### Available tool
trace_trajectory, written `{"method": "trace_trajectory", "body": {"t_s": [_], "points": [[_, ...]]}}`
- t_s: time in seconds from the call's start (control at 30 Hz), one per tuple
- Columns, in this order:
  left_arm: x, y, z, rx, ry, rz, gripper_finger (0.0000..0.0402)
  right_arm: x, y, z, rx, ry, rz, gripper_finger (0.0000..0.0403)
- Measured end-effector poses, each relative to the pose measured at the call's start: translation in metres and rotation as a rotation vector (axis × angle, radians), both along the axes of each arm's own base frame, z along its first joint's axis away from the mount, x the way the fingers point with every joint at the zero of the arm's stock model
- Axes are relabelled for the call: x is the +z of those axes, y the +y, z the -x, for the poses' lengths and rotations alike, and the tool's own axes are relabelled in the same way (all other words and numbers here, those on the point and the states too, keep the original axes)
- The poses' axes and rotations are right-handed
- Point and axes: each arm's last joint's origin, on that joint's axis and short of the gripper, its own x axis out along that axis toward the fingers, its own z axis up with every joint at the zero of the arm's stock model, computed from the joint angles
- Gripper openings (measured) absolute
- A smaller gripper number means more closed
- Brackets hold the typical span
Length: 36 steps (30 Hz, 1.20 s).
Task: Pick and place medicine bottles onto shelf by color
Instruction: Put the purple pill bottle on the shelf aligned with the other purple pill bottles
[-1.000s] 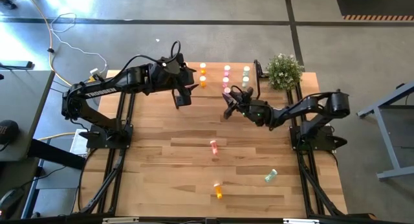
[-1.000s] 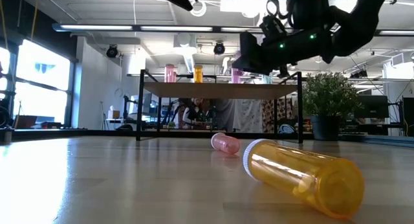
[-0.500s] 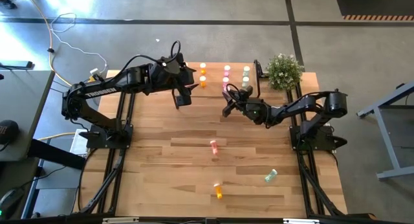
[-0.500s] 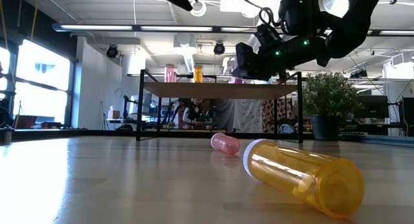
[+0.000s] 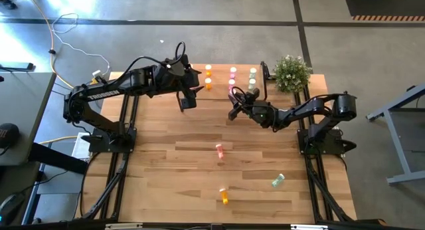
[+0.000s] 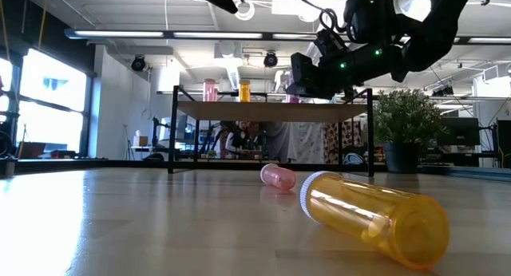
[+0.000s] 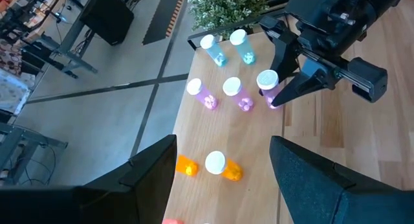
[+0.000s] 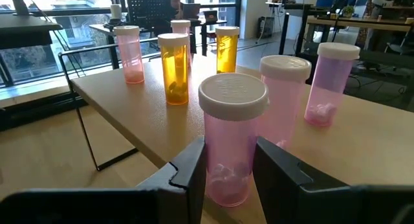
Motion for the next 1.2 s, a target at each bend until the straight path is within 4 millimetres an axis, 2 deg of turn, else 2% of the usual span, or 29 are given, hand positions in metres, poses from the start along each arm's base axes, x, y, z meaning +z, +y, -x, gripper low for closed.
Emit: {"method": "trace_trajectory", "body": {"t_s": [0.37, 0.9, 1.2], "points": [[0.0, 0.0, 0.0, 0.0, 0.0, 0.0, 0.0236, 0.011, -0.007, -0.015, -0.052, 0.079, -0.073, 0.0103], [-0.001, 0.0, 0.001, -0.006, 0.021, -0.001, 0.0236, 0.01, -0.006, -0.014, -0.143, 0.063, -0.091, 0.0103], [-0.001, 0.0, 0.001, -0.006, 0.021, -0.001, 0.0236, 0.01, -0.007, -0.015, -0.115, 0.045, -0.116, 0.0103]]}}
